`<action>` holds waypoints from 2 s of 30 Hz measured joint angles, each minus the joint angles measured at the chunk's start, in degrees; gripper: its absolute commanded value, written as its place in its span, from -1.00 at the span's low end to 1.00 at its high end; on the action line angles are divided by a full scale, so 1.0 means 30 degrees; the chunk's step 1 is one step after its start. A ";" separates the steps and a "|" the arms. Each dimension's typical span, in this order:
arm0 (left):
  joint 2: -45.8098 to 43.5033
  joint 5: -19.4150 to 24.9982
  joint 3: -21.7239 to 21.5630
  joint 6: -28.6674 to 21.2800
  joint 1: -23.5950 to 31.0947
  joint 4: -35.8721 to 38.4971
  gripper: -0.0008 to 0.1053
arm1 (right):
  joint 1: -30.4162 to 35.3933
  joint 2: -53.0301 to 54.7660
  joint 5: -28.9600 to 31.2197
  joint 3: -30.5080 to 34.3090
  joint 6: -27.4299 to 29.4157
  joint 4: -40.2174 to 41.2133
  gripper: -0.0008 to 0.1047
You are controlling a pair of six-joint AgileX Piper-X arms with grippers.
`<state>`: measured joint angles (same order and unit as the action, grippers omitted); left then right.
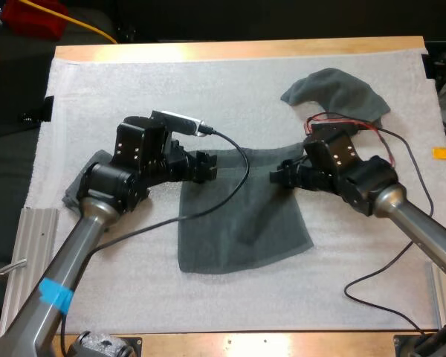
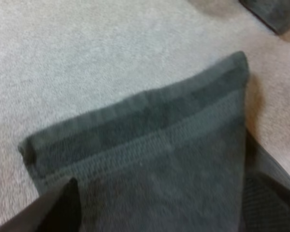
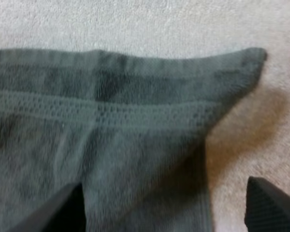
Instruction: Pick towel from pile, fold and stack
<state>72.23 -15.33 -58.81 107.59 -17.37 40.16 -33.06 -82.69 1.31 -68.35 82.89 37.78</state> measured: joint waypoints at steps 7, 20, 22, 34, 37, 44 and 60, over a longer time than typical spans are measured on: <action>-0.1782 0.0004 0.0000 -0.0018 0.0000 0.2651 0.29 | 0.0000 0.1802 0.0834 0.0000 0.0548 0.2683 0.26; -0.5754 -0.0188 0.0000 -0.0001 -0.0497 0.7088 0.29 | -0.0049 0.4931 0.0914 0.0000 0.0726 0.7465 0.26; -0.6437 -0.0188 0.0000 -0.0001 -0.0773 0.7680 0.29 | -0.0153 0.5418 0.0914 0.0000 0.0719 0.8053 0.26; -0.9247 -0.0173 0.0000 0.0564 -0.2301 1.2086 0.29 | -0.2039 0.7615 0.0914 0.0000 0.0215 0.9922 0.26; -0.9795 -0.0075 0.0000 0.0786 -0.2299 1.3237 0.29 | -0.2511 0.7957 0.0914 0.0000 -0.0260 1.0601 0.26; -1.1064 -0.0006 0.0000 0.0798 -0.2299 1.5567 0.29 | -0.3318 0.8632 0.0920 0.0000 -0.0922 1.2064 0.26; -1.2719 -0.0006 0.0000 0.1989 -0.2299 1.6051 0.29 | -0.3321 0.9196 0.0413 0.2959 -0.2109 1.0018 0.26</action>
<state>34.08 -15.35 -58.81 113.56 -24.27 88.31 -43.02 -55.10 2.55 -59.48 76.56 67.84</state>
